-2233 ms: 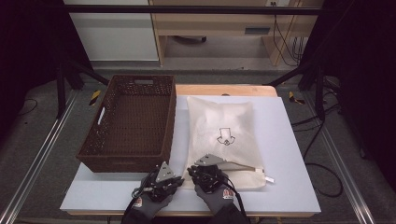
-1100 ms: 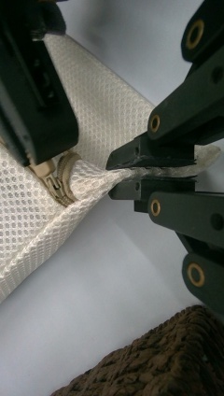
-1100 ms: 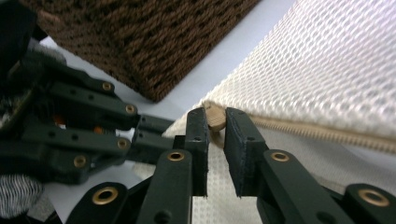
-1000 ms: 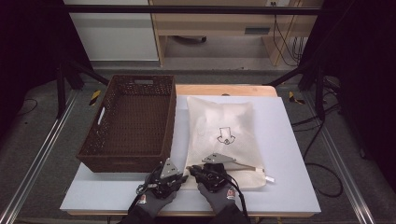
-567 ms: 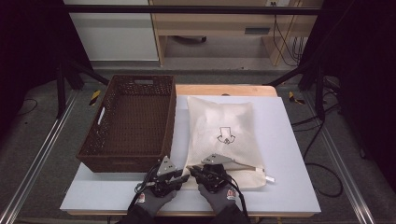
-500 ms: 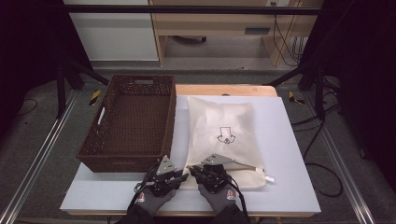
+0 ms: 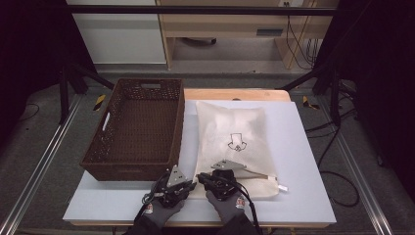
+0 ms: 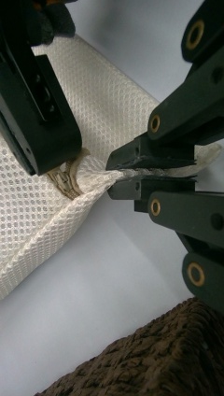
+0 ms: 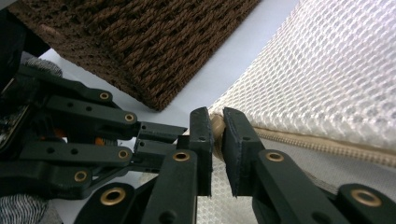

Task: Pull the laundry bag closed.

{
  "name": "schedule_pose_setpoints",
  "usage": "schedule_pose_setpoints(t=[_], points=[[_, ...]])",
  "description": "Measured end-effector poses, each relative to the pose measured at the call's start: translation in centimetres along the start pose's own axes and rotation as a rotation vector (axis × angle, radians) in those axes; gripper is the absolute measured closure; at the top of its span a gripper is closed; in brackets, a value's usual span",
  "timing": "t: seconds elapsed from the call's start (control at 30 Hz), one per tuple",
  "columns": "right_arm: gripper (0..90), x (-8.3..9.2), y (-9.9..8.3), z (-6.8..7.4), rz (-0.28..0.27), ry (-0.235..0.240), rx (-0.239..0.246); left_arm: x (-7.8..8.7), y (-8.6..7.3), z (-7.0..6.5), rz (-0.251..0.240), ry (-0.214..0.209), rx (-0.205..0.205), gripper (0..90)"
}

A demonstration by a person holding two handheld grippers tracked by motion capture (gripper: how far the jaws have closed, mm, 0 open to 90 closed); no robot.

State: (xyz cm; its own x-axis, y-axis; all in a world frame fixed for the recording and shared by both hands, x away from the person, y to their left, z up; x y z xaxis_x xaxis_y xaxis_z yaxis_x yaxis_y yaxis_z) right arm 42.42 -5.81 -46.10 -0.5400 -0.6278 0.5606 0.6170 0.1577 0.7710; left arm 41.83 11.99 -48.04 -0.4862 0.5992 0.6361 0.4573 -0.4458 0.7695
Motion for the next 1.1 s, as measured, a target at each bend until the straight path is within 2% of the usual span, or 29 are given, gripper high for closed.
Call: schedule_pose_setpoints(t=[0.13,0.23,0.33,0.47,0.53,0.6,0.67,0.7,0.8,0.93,1.1], points=[[87.1,0.3,0.1,0.3,-0.023,-0.002,0.041,0.2,0.4,0.3,-0.018,-0.023,0.028,71.9],[87.1,0.4,0.2,0.5,-0.036,-0.008,0.082,0.3,0.5,0.7,-0.026,-0.038,0.050,71.5],[86.9,0.3,0.0,0.4,-0.032,-0.007,0.078,0.1,0.4,0.7,-0.014,-0.044,0.055,81.4],[86.9,0.0,-0.3,0.1,-0.029,-0.001,0.064,-0.1,0.3,0.7,-0.003,-0.033,0.049,83.5],[87.1,0.1,-0.2,0.0,-0.039,0.004,0.065,0.0,0.7,0.8,0.003,-0.046,0.055,82.4],[87.2,0.3,-0.1,0.1,-0.050,0.005,0.076,0.2,1.1,0.9,-0.009,-0.050,0.063,75.2],[87.1,0.5,0.0,0.2,-0.056,0.004,0.081,0.1,1.8,0.9,-0.006,-0.066,0.069,70.9],[87.1,0.6,0.1,0.2,-0.064,0.006,0.082,0.0,2.0,0.9,-0.005,-0.061,0.068,69.7],[87.1,0.8,0.1,0.2,-0.078,0.002,0.088,-0.4,2.2,1.1,-0.003,-0.063,0.074,72.1],[87.1,0.8,-0.1,0.0,-0.068,0.009,0.085,-0.6,2.0,1.1,0.006,-0.054,0.069,81.0],[87.1,0.6,-0.3,-0.1,-0.066,0.010,0.083,-0.5,1.9,1.0,0.010,-0.036,0.066,82.7]])
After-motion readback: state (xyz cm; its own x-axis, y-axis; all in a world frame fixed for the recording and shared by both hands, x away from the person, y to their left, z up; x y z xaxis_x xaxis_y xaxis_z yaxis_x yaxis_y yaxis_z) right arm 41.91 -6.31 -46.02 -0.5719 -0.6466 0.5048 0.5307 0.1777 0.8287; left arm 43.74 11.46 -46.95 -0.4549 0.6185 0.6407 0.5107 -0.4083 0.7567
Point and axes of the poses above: each handheld gripper's, and its own axes: x roughly backward along the jaws, y roughly out of its top, z roughly to its left, the point moved 1 cm from there along -x, roughly forward along the jaws
